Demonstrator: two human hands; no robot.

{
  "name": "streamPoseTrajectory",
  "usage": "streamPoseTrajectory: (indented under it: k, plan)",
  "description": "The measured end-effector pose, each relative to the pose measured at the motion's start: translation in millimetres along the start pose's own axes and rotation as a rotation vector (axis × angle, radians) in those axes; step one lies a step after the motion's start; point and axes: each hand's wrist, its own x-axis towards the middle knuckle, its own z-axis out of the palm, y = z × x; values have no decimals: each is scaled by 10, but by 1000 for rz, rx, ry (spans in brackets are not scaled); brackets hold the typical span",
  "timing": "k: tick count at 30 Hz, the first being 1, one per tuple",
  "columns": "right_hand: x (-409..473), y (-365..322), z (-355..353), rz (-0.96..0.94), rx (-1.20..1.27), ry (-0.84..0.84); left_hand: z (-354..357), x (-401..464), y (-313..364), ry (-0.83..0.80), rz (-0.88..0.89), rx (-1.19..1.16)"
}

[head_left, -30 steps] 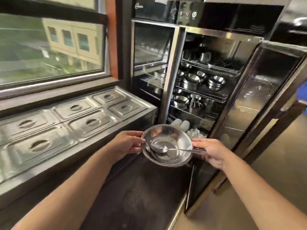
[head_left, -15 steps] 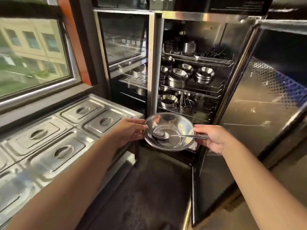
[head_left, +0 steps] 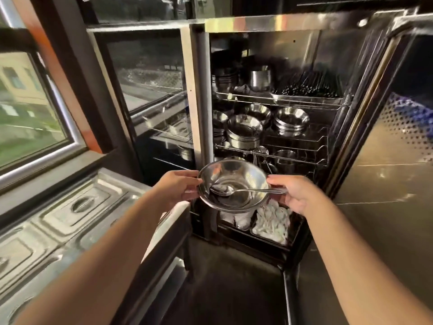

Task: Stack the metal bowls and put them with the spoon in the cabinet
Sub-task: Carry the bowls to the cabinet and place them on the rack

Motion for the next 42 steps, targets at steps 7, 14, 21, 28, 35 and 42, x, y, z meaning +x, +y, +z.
streamPoseTrajectory:
  k: [7, 14, 21, 28, 35, 42]
  plan:
    - [665, -338, -403, -31, 55, 153, 482, 1038, 264, -125, -6, -29]
    - [1299, -618, -988, -47, 98, 348, 1253, 2244, 526, -341, -8, 29]
    - [2000, -1010, -1246, -41, 113, 552, 1951, 3474, 905, -488, -20, 99]
    - [2667, -1141, -1438, -13, -86, 788, 2464, 4151, 1053, -615, -43, 225]
    - [3209, -1120, -1579, 117, -314, 817, 2778, 4481, 871, -613, -100, 306]
    - [3561, -922, -1741, 202, -424, 834, 3039, 4584, 800, -487, -204, 243]
